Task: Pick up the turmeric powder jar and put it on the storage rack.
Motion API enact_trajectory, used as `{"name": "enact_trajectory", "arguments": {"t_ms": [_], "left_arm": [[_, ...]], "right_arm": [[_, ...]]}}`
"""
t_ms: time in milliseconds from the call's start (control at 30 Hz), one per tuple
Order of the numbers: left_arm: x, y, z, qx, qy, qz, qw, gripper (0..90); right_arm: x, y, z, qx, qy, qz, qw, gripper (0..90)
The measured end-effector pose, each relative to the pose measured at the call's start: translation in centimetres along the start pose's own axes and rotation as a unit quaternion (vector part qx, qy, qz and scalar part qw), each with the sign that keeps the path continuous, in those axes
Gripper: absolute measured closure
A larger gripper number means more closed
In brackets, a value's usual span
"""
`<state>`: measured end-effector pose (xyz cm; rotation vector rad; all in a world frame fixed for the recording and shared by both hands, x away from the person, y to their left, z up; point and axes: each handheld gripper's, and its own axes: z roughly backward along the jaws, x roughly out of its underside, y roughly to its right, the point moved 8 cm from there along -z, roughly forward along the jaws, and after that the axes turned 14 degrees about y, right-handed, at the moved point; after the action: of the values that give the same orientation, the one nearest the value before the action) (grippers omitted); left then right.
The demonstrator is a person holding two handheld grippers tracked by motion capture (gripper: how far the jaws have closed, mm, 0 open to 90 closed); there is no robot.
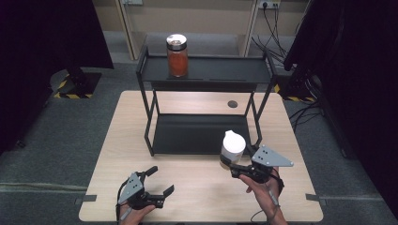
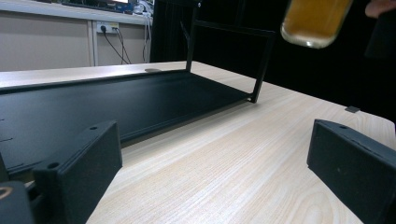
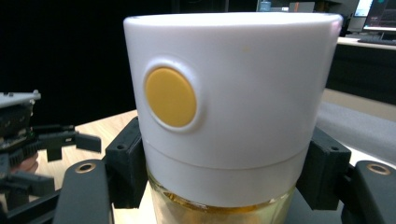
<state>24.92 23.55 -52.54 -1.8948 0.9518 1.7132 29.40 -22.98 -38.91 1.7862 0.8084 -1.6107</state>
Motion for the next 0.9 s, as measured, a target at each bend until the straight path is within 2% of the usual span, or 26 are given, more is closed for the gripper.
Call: {"name": "enact_trajectory", "arguments": {"t_ms": [267, 667, 900], "left_arm": [[0.0, 0.0, 0.0, -0.001, 0.0, 0.002, 1.0, 2.2], [0.0, 0.0, 0.0, -0.001, 0.0, 0.002, 1.0, 2.2], [0.1, 0.0, 0.0, 0.0, -0.001, 0.003, 1.0, 2.1]], "right_arm": [[-2.5, 0.8, -0.9, -0.005, 0.004, 0.006, 1.0, 31.0], [-5.1, 1.7, -2.0, -0.014, 0.01, 0.012, 0.9998, 31.0], [-6.7, 2.6, -3.1, -0.015, 0.019, 0.007, 0.9997, 31.0]]}}
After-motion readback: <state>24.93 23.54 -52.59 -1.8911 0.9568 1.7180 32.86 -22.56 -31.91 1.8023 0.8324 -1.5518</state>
